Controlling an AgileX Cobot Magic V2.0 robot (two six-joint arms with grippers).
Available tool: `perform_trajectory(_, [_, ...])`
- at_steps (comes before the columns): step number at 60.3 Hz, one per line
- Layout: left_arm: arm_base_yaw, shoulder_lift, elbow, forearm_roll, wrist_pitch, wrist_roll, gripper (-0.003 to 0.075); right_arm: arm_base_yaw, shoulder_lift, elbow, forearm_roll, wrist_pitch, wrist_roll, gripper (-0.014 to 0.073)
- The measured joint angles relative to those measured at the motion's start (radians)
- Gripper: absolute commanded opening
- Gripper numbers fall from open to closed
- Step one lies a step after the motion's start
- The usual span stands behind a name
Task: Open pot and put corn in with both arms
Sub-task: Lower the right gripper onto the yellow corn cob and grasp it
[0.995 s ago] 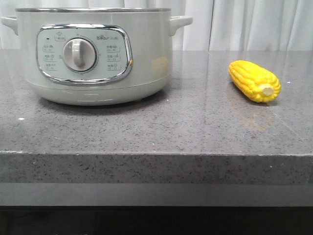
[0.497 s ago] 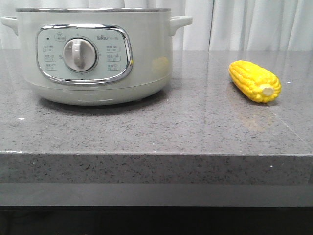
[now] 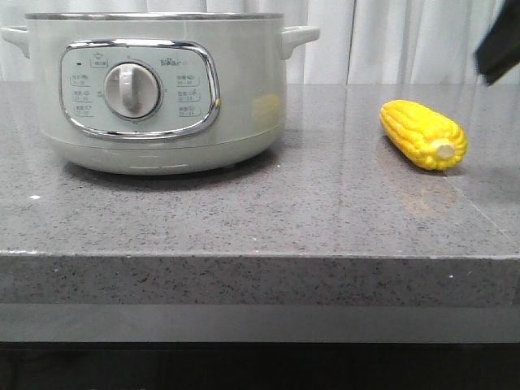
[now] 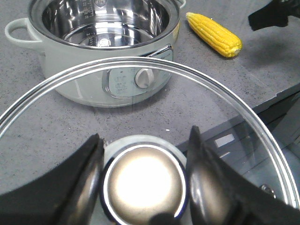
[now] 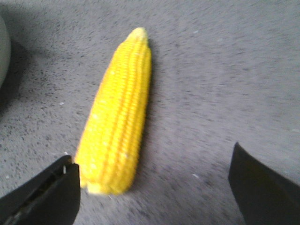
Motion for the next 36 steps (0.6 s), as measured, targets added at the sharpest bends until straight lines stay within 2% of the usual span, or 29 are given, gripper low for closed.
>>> perform_trajectory(18, [0.000, 0.000, 0.000, 0.000, 0.000, 0.000, 0.0134, 0.041, 0.271, -0.195, 0.061, 0.002, 0.000, 0.0653])
perform_trajectory(30, [0.010, 0.000, 0.000, 0.000, 0.000, 0.000, 0.0134, 0.041, 0.375, -0.275, 0.066, 0.039, 0.000, 0.0652])
perform_trajectory(36, [0.005, 0.000, 0.000, 0.000, 0.000, 0.000, 0.0134, 0.041, 0.402, -0.294, 0.066, 0.062, 0.000, 0.0596])
